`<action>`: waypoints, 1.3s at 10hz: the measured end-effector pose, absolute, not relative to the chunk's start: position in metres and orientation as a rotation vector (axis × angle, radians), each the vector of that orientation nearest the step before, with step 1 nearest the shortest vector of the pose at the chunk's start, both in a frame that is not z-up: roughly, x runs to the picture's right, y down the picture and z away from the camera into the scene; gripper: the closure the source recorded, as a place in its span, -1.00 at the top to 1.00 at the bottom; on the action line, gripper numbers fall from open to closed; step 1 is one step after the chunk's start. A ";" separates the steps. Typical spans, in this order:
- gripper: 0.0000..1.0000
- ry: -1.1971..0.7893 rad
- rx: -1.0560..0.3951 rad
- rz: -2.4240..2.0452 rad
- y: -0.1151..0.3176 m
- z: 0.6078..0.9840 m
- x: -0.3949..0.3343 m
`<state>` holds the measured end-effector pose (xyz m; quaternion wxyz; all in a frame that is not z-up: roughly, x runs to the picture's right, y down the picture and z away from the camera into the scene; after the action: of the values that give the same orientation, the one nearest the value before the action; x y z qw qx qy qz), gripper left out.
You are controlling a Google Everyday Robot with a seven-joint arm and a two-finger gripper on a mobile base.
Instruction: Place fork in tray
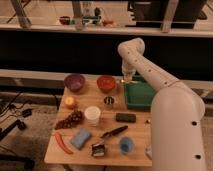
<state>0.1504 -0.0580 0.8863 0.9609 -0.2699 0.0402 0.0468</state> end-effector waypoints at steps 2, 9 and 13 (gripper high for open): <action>-0.74 0.124 -0.538 0.171 -0.059 0.884 0.173; -0.74 0.224 -0.516 0.408 -0.034 0.878 0.288; -0.74 0.200 -0.512 0.367 -0.030 0.895 0.308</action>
<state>0.3082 -0.0299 0.8948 0.9459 -0.2511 0.0983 0.1802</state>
